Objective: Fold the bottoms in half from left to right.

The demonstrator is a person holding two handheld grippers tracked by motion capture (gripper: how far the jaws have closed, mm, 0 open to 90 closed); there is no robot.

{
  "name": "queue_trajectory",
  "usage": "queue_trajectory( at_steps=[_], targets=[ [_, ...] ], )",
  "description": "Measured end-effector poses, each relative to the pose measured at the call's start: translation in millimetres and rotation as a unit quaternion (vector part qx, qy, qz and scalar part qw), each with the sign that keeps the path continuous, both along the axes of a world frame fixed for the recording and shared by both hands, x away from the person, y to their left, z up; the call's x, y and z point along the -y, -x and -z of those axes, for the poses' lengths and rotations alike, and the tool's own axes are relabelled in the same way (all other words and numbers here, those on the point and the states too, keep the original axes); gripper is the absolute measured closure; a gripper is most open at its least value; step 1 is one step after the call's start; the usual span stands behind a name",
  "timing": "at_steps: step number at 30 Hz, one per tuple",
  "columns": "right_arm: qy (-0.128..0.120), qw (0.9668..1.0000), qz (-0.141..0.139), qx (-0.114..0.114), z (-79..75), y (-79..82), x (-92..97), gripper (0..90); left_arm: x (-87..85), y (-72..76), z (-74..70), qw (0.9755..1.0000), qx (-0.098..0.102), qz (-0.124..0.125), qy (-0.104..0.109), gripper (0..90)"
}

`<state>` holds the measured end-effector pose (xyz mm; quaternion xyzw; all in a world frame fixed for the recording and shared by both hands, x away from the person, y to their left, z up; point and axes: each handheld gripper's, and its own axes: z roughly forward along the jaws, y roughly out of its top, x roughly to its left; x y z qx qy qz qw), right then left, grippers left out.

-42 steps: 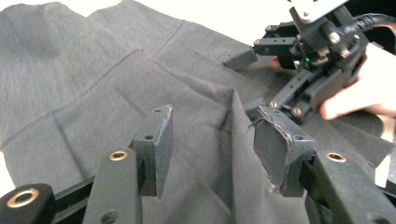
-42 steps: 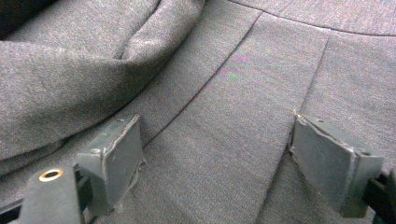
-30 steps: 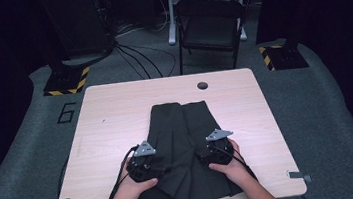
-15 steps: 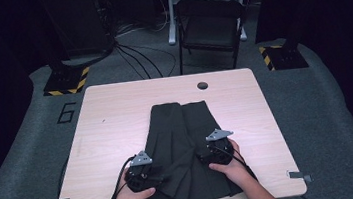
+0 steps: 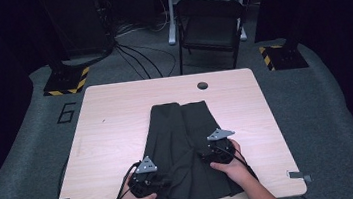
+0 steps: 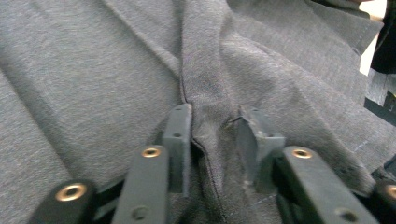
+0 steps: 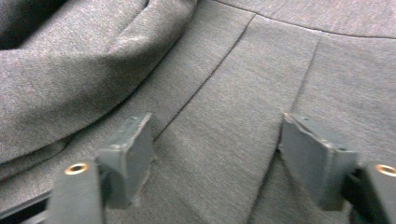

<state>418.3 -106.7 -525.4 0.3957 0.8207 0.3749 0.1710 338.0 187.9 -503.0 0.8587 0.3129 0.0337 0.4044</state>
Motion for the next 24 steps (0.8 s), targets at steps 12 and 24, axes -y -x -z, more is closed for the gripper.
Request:
queue_trajectory(
  at_steps=[12,24],
  targets=[
    [-0.013,0.9996,0.018,-0.019,-17.2,-8.4,5.9,47.2,3.5,6.3,-11.3,0.9995,0.006,0.02,0.023,87.2],
    [-0.061,0.9979,0.008,-0.018,-50.7,-38.4,-18.2,43.4,11.6,20.2,-21.1,0.9983,0.018,0.038,0.04,87.4]
  ],
)
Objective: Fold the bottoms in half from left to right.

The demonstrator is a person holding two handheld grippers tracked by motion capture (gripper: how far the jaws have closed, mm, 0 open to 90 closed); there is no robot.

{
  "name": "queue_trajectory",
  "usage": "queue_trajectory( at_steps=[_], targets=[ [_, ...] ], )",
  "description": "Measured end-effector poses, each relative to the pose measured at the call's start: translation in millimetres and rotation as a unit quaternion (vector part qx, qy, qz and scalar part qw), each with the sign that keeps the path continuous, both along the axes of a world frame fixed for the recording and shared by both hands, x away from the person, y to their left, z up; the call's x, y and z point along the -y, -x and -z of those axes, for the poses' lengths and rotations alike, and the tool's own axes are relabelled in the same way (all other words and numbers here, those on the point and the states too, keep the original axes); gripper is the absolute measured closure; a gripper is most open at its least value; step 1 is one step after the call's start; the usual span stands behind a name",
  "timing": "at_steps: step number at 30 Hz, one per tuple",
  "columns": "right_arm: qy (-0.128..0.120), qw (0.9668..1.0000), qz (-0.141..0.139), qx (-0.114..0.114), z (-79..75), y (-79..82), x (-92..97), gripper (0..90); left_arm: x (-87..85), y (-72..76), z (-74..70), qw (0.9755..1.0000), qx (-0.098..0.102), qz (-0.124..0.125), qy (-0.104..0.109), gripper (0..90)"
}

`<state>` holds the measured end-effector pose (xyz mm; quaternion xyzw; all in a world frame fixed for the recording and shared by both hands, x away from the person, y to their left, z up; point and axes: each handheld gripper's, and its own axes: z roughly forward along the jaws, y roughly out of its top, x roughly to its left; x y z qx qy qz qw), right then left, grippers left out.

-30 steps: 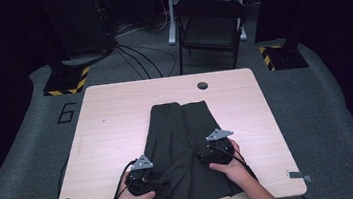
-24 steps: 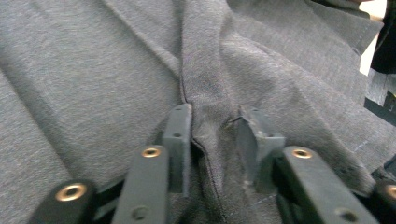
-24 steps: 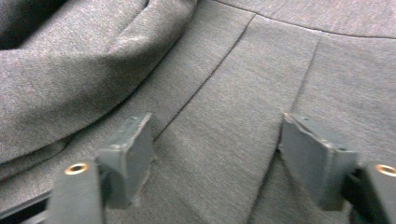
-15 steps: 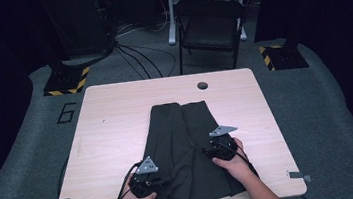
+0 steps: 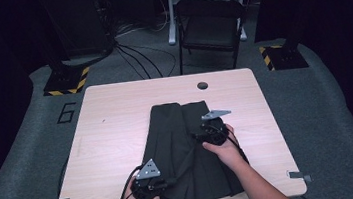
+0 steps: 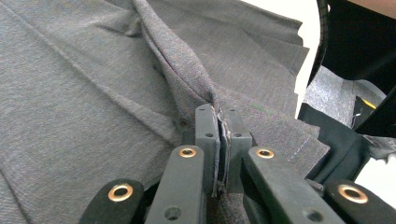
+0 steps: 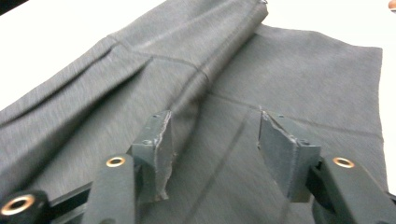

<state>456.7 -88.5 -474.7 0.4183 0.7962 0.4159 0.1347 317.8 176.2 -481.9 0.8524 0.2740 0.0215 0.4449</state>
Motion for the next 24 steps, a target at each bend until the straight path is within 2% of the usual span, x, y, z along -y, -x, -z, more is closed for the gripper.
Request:
queue_trajectory(
  at_steps=[5,9,10,13,18,21,24],
  targets=[
    [0.003,1.0,-0.004,-0.006,-2.0,-15.2,-21.5,41.0,3.3,0.3,0.0,1.0,-0.002,0.005,0.004,87.5],
    [0.002,0.9999,-0.004,-0.016,1.0,-28.3,-33.2,38.6,6.5,2.4,1.6,0.9999,-0.003,0.013,0.0,87.4],
    [0.005,0.9998,-0.004,-0.019,1.7,-30.5,-35.4,38.1,6.4,2.1,1.5,0.9998,0.0,0.019,-0.006,87.4],
    [0.0,0.9996,0.0,-0.028,6.4,-35.2,-37.8,38.1,7.4,3.2,2.7,0.9997,0.001,0.022,-0.009,87.4],
    [-0.004,0.9991,0.001,-0.043,15.0,-41.3,-38.3,38.0,6.7,3.7,5.4,0.9994,-0.009,0.03,-0.018,87.4],
    [-0.014,0.9987,-0.002,-0.049,17.4,-43.3,-40.0,40.3,7.2,3.6,7.8,0.9992,-0.012,0.03,-0.023,87.4],
    [-0.027,0.9982,-0.015,-0.051,17.7,-44.1,-43.5,49.4,7.6,4.2,8.5,0.999,-0.017,0.034,-0.023,87.4]
  ],
)
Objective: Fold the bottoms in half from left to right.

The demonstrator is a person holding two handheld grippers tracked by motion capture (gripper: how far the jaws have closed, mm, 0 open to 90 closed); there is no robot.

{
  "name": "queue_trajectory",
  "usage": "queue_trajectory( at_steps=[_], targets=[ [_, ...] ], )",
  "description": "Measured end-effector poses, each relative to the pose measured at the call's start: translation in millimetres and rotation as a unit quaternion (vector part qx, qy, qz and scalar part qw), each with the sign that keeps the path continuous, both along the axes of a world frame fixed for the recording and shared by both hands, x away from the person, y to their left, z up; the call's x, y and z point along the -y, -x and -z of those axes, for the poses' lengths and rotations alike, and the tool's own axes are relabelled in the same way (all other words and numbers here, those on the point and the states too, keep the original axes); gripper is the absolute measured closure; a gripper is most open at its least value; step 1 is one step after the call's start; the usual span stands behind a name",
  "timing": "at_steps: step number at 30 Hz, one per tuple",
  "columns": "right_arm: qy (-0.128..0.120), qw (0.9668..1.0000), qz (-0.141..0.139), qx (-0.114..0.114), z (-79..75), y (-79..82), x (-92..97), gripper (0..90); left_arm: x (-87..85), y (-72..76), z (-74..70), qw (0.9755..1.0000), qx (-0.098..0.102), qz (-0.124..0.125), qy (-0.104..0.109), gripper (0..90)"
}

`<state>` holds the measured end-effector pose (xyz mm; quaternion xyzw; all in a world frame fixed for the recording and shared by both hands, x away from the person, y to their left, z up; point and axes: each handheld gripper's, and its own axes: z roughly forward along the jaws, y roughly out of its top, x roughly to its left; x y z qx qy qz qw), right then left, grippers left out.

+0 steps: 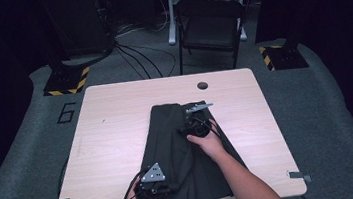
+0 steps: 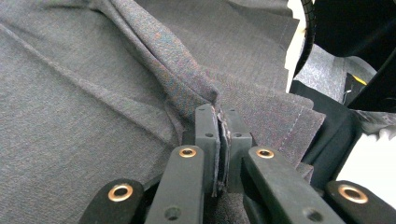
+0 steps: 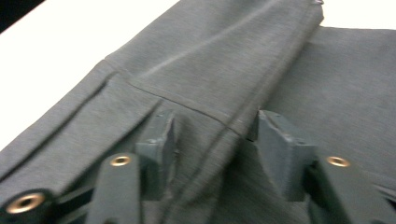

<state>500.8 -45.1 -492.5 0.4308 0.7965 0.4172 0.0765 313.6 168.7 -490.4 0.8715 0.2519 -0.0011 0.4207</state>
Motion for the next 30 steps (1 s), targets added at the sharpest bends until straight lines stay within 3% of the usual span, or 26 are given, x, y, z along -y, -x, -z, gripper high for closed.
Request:
queue_trajectory(
  at_steps=[1,8,12,13,16,21,25,30],
  targets=[
    [-0.002,1.0,0.002,-0.004,-1.0,1.4,-2.3,52.0,-0.1,0.3,0.0,1.0,0.0,0.001,0.0,87.4],
    [-0.003,0.9995,-0.006,0.032,-9.0,3.8,-6.4,68.0,-3.1,2.0,-8.9,0.9998,0.003,0.001,0.02,87.5],
    [-0.003,0.9991,-0.008,0.042,-15.9,4.5,-7.1,72.5,-4.0,1.8,-18.9,0.9995,0.009,0.005,0.03,87.4],
    [-0.002,0.9989,-0.011,0.045,-17.7,4.2,-7.5,73.2,-5.1,1.1,-26.9,0.9993,0.014,0.008,0.034,87.5],
    [-0.021,0.998,-0.02,0.056,-33.1,5.8,-12.1,75.4,-7.6,1.5,-37.9,0.9986,0.025,0.007,0.046,87.5],
    [-0.01,0.9959,-0.038,0.082,-58.0,10.1,-23.4,76.0,-12.5,4.8,-58.2,0.9967,0.039,0.011,0.07,87.4],
    [-0.005,0.9938,-0.048,0.1,-74.2,10.8,-30.0,76.3,-13.8,8.5,-72.2,0.9955,0.053,0.015,0.077,87.4],
    [-0.019,0.9937,-0.047,0.1,-90.3,10.4,-36.1,77.1,-12.1,11.6,-85.6,0.9941,0.067,0.019,0.083,87.4]
  ],
)
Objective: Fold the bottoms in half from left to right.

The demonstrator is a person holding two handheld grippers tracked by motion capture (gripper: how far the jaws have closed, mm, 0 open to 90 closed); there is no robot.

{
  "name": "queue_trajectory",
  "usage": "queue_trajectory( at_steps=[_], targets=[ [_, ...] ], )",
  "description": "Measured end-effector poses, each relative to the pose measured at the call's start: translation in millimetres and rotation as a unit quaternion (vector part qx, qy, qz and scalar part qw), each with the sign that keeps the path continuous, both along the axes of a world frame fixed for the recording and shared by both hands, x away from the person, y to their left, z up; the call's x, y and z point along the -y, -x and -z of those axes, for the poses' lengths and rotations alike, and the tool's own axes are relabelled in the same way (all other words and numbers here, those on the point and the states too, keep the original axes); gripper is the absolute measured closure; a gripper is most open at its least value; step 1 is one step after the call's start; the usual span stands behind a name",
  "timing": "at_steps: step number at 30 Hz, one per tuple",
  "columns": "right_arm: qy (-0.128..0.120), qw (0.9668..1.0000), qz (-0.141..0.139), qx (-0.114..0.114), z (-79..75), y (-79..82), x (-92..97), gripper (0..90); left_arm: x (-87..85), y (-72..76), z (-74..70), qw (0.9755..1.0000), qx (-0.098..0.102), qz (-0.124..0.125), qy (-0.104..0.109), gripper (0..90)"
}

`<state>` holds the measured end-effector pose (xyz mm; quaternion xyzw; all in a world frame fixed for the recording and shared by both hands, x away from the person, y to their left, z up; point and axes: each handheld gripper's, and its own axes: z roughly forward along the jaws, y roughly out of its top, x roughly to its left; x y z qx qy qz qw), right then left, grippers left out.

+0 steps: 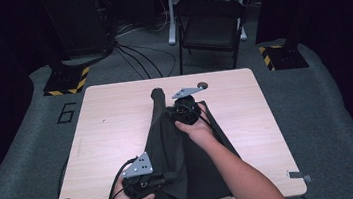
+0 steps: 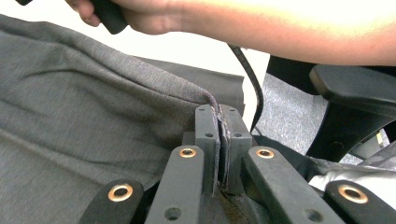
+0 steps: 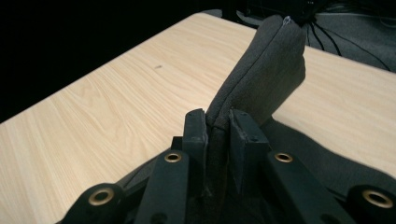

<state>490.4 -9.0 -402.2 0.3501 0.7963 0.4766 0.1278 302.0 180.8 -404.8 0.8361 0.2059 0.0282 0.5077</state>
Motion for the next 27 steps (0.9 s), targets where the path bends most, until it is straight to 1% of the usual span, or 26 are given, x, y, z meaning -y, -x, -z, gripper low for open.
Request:
queue_trajectory(
  at_steps=[2,3,5,6,7,10,11,12,13,14,15,16,19,20,23,25,27],
  targets=[
    [0.003,1.0,-0.004,0.007,-9.9,0.2,-3.0,77.4,-0.1,-0.3,-6.8,1.0,0.009,0.002,0.002,87.4],
    [0.002,0.9999,-0.005,0.009,-13.6,0.6,-4.0,77.5,-0.4,-0.7,-10.2,0.9999,0.009,0.007,0.006,87.4],
    [-0.003,0.9998,-0.007,0.018,-24.3,1.8,-5.8,77.8,-0.4,-0.9,-17.1,0.9998,0.012,0.009,0.011,87.4],
    [-0.006,0.9998,-0.005,0.017,-29.7,3.2,-6.5,77.9,-0.2,-1.0,-20.4,0.9997,0.014,0.011,0.015,87.4],
    [-0.007,0.9996,-0.008,0.025,-34.7,3.3,-6.7,77.9,-0.3,-1.0,-24.1,0.9997,0.016,0.012,0.016,87.4],
    [-0.016,0.9992,-0.009,0.036,-49.4,5.7,-6.1,78.0,1.7,0.8,-36.5,0.9993,0.024,0.016,0.025,87.4],
    [-0.017,0.999,-0.009,0.04,-52.8,6.2,-5.5,78.0,2.1,1.5,-39.4,0.9992,0.026,0.017,0.025,87.4],
    [-0.019,0.999,-0.008,0.039,-55.3,7.1,-5.1,78.0,3.0,2.3,-40.8,0.9991,0.027,0.016,0.03,87.4],
    [-0.019,0.9988,-0.009,0.044,-56.8,7.0,-4.5,78.0,5.1,3.9,-48.0,0.9988,0.034,0.017,0.031,87.3],
    [-0.019,0.9988,-0.009,0.044,-56.8,7.0,-4.5,78.0,5.1,3.9,-48.0,0.9988,0.034,0.017,0.031,87.4],
    [-0.023,0.9986,-0.007,0.047,-63.2,8.9,-2.1,78.0,6.0,4.0,-50.8,0.9986,0.038,0.018,0.031,87.4],
    [-0.023,0.9983,-0.008,0.054,-65.9,9.0,-0.6,78.0,7.2,3.8,-53.1,0.9985,0.04,0.02,0.033,87.3],
    [-0.028,0.9977,-0.003,0.062,-74.0,10.3,4.4,78.0,11.0,2.0,-59.4,0.9982,0.045,0.025,0.031,87.3],
    [-0.029,0.9975,-0.001,0.064,-76.9,10.8,6.4,78.1,13.1,1.7,-61.1,0.998,0.045,0.027,0.034,87.3],
    [-0.035,0.997,0.004,0.069,-84.9,12.2,12.9,78.0,19.7,0.9,-66.9,0.9975,0.053,0.033,0.032,87.3],
    [-0.036,0.9967,0.006,0.072,-89.9,12.8,18.3,78.1,24.5,0.4,-69.9,0.9971,0.056,0.038,0.034,87.3],
    [-0.041,0.9963,0.011,0.074,-93.7,14.3,23.8,78.1,31.6,-0.5,-73.2,0.9967,0.058,0.045,0.035,87.3]
  ],
)
